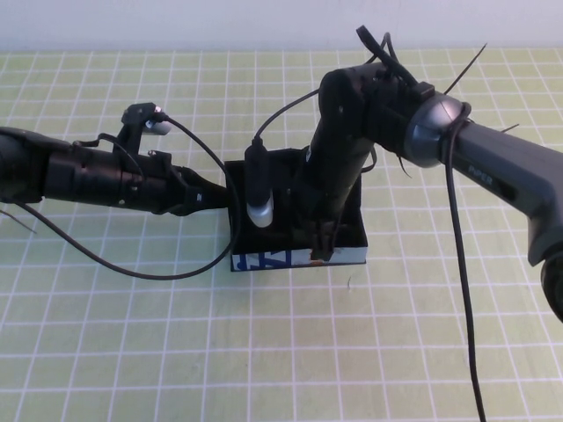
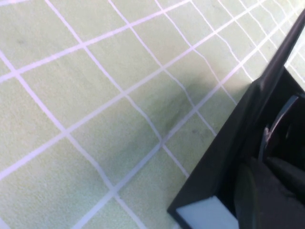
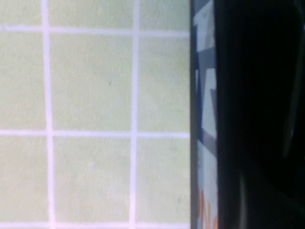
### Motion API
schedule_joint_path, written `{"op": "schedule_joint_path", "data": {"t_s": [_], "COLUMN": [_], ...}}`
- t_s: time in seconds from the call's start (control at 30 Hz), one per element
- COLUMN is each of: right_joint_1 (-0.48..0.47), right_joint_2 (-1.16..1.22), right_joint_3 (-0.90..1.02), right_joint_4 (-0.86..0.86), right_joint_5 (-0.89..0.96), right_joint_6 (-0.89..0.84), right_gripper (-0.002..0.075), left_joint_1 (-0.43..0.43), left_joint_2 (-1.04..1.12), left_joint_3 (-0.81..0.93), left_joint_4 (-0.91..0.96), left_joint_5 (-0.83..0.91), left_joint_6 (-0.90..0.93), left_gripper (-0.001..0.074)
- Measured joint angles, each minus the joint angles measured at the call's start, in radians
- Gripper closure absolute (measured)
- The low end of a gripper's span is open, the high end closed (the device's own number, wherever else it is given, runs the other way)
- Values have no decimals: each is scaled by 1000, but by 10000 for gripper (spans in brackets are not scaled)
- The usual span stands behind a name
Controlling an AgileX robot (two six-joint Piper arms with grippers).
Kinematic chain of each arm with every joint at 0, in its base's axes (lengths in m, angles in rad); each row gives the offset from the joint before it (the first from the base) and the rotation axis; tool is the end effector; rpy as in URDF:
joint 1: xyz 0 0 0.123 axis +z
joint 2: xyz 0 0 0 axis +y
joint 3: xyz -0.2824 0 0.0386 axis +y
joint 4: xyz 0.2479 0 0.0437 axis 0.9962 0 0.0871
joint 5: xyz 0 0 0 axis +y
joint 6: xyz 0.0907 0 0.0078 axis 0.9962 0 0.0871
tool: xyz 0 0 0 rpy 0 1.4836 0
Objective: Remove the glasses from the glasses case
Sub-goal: Pick up the glasses from the glasses case, then place the glasses on the table
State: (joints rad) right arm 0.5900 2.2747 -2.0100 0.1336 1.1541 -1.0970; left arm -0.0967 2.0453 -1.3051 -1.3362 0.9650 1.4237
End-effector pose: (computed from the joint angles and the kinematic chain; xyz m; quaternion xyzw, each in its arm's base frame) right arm 0.3964 0.2788 0.2029 -0.7270 0.6732 0.0319 0.1312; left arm 0.3974 -0.1118 0.1764 0.2765 0.8200 -0.4059 0.2938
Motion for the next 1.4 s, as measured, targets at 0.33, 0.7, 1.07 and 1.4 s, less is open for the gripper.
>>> {"op": "schedule_joint_path", "data": {"t_s": [0.33, 0.7, 1.07, 1.4], "right_joint_1": [0, -25, -297, -314], "right_joint_2": [-76, -216, -408, -415], "right_joint_3": [-118, -131, 299, 640], "right_joint_4": [-17, -172, -30, 76], "right_joint_5": [67, 86, 34, -330], "right_joint_6": [123, 656, 1015, 1097], "right_gripper": [672, 672, 672, 673], "left_joint_1": [0, 0, 0, 0], "left_joint_2": [-5, -205, -433, -474], "left_joint_3": [0, 2, 57, 113], "left_joint_4": [11, 88, 145, 143], "left_joint_5": [10, 5, -72, -64], "left_joint_6": [-65, -133, -184, -205], "left_gripper": [739, 739, 739, 739]}}
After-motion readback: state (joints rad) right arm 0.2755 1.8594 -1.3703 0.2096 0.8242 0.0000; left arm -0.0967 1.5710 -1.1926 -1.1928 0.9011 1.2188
